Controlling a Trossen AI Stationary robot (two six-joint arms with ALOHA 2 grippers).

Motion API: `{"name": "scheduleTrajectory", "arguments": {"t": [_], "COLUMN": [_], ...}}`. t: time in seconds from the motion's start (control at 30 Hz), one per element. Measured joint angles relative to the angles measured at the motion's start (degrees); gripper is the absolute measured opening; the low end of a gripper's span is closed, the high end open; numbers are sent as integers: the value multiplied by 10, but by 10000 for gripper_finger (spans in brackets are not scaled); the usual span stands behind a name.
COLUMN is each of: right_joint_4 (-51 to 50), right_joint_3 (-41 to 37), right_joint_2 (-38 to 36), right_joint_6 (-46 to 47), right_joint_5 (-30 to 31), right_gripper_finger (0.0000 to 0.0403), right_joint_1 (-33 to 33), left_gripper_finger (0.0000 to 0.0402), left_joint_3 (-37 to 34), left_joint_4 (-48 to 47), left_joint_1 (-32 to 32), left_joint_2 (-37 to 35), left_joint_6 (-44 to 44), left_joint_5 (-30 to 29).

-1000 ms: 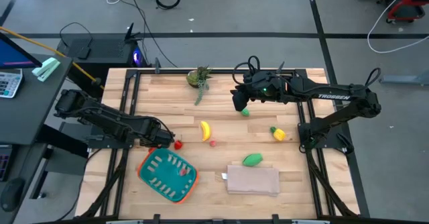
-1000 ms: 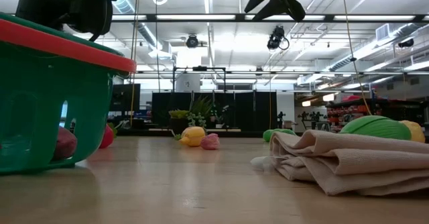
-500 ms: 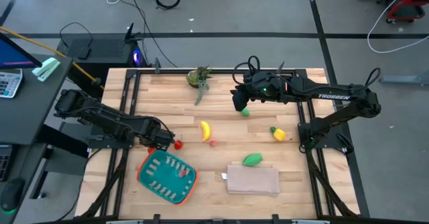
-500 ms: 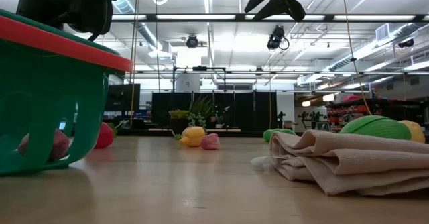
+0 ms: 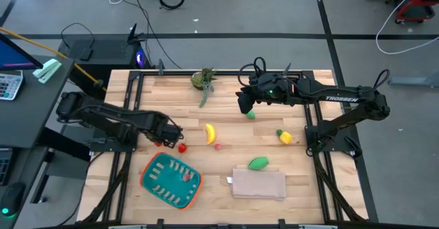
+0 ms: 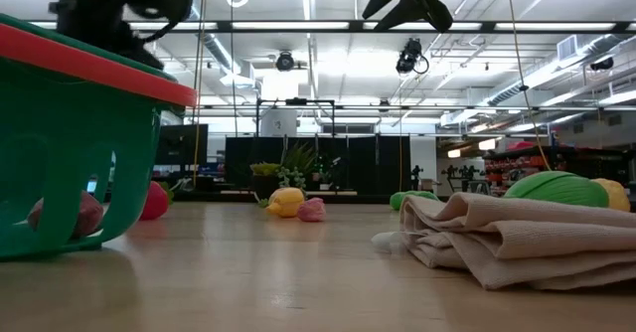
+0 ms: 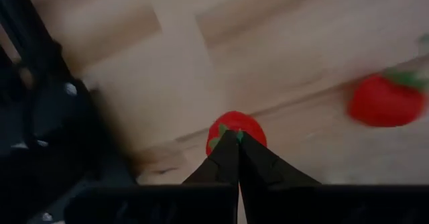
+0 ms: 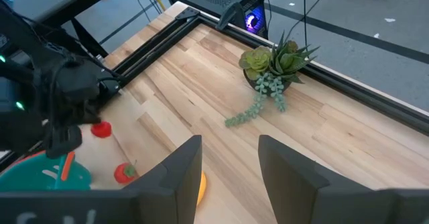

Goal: Pick and placing Produce into tupperware
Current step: Put the left red strawberry into the blue basket

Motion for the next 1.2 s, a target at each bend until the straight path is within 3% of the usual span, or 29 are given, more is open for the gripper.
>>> {"name": "scheduleTrajectory", "arguments": {"t": [0.2,0.5,0.7,0.87,1.2], "right_joint_4": [0,0,-1,-5,-23], "right_joint_3": [0,0,0,0,0], "right_joint_2": [0,0,0,0,0], "right_joint_6": [0,0,0,-15,-30], "right_joint_5": [0,5,9,9,8], "right_gripper_finger": [156,156,156,156,156], "right_joint_1": [0,-3,-8,-8,-6], "left_gripper_finger": [1,0,0,0,0], "left_joint_3": [105,239,256,257,257], "left_joint_4": [-52,-62,-49,6,59], "left_joint_1": [19,-6,-57,-142,-241], "left_joint_2": [0,5,31,73,173], "left_joint_6": [59,165,176,236,218], "left_joint_5": [-31,-13,41,100,103]}}
